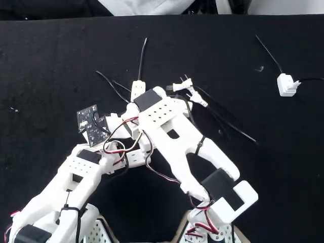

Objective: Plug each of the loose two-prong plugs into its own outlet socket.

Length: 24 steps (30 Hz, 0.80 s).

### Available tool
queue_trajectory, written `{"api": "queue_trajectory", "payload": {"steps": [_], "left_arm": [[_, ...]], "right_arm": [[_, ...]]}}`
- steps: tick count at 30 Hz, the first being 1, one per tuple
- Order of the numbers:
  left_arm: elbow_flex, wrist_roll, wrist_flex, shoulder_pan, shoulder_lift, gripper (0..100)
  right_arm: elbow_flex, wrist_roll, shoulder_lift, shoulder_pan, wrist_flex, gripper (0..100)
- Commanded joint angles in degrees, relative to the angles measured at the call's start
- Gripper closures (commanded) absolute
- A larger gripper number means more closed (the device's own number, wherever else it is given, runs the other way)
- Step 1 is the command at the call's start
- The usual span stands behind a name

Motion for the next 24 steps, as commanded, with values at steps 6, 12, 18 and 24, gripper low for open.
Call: {"api": "queue_trajectory", "payload": {"steps": [6,12,18,24], "left_arm": [[-0.31,0.35,0.97,-0.40,0.79,97],[-0.31,0.35,1.05,-0.40,0.79,97],[-2.07,0.35,4.40,1.36,0.79,97],[-3.38,0.09,4.84,1.27,-3.78,97]], "right_arm": [[-2.51,0.18,-0.22,-0.97,-0.62,98.8],[-2.33,0.18,-0.13,-0.97,-0.62,98.8],[-2.24,0.18,-0.13,-0.88,-0.62,98.8],[-2.24,0.18,-0.22,-0.53,-0.62,98.8]]}}
